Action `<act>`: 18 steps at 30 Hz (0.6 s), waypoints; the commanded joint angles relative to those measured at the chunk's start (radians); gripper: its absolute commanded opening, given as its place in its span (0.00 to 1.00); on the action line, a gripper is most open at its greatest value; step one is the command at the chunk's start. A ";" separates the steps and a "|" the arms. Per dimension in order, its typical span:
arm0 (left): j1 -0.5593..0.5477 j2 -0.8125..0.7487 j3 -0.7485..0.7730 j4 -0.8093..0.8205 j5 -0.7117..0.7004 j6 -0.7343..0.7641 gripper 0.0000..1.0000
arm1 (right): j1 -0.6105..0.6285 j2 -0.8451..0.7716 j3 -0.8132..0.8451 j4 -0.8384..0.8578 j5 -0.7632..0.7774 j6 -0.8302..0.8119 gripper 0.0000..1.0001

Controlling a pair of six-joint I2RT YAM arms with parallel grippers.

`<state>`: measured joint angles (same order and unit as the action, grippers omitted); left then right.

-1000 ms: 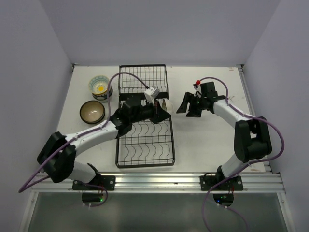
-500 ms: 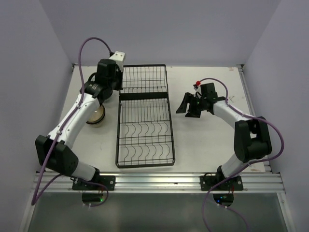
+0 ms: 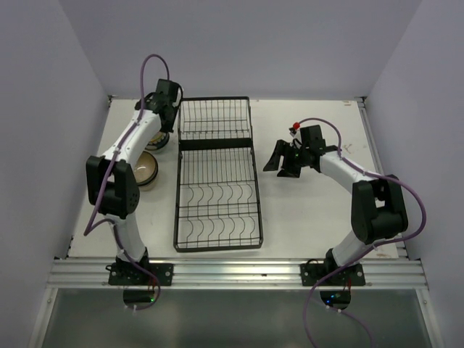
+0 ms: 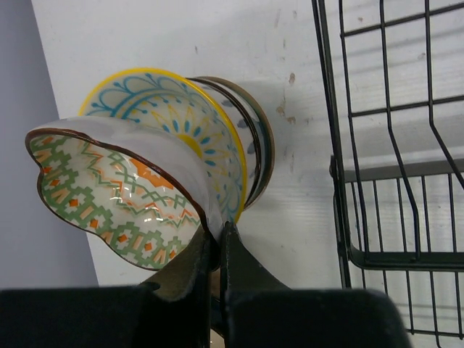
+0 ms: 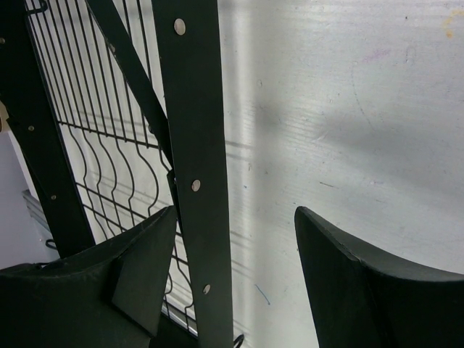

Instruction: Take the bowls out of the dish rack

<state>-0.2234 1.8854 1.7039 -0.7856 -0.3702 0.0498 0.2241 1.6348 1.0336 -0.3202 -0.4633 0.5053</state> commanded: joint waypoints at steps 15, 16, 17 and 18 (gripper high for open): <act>0.024 0.060 0.088 -0.023 -0.125 0.058 0.00 | 0.004 -0.009 0.006 0.036 -0.012 0.013 0.70; 0.025 0.063 0.088 -0.023 -0.133 0.061 0.00 | 0.004 -0.007 0.006 0.035 -0.012 0.013 0.70; 0.025 0.064 0.088 -0.021 -0.141 0.061 0.00 | 0.004 -0.009 0.006 0.035 -0.008 0.012 0.70; 0.025 0.066 0.088 -0.023 -0.148 0.061 0.00 | 0.004 -0.009 0.006 0.033 -0.006 0.012 0.70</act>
<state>-0.2066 1.9614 1.7859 -0.8207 -0.4488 0.0753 0.2241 1.6348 1.0336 -0.3199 -0.4629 0.5087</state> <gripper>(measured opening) 0.050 0.702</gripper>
